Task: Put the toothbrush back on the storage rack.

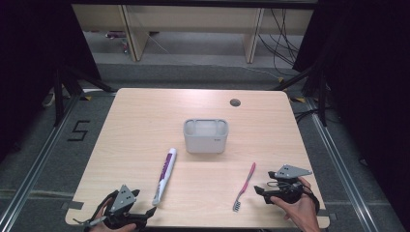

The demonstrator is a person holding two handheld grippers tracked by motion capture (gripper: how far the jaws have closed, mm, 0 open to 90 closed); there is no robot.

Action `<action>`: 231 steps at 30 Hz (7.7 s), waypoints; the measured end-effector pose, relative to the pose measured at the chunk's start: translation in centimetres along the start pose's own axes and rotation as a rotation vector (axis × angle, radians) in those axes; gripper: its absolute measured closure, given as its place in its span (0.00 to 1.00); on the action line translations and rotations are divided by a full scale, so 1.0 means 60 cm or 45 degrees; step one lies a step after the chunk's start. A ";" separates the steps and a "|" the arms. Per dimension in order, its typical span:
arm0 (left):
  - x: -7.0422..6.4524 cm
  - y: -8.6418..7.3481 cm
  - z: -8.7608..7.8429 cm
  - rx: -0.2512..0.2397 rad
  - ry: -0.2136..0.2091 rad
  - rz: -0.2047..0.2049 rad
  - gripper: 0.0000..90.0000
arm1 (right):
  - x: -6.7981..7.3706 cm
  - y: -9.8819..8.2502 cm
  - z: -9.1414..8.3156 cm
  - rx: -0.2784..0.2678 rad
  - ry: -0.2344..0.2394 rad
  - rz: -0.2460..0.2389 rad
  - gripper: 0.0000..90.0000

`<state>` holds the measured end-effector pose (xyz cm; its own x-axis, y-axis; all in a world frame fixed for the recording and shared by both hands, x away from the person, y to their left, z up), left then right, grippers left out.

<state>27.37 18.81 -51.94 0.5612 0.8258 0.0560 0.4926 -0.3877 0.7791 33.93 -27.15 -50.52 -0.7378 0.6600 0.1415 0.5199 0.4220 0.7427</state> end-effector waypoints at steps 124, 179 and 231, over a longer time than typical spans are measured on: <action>0.007 -0.003 0.002 0.021 0.009 0.008 0.19 | 0.009 -0.022 -0.012 0.202 -0.042 -0.127 0.95; 0.007 -0.004 0.001 0.032 0.004 0.016 0.19 | 0.044 0.073 0.082 0.893 0.113 -0.371 0.89; 0.010 -0.003 0.000 0.037 0.011 0.017 0.19 | 0.024 0.155 0.033 0.300 0.082 -0.387 0.94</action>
<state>27.61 19.37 -52.08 0.5624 0.8237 0.0717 0.5045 -0.4106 0.7596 38.54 -21.08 -44.71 -0.8952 0.4455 -0.0153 0.3526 0.7286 0.5873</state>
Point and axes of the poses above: each handheld gripper's, and its own axes: z roughly forward along the jaws, y roughly out of its top, x roughly to its left, the point moved 3 cm from there along z, roughly forward along the jaws, and after that the axes turned 8 degrees about y, right-handed, at the moved point
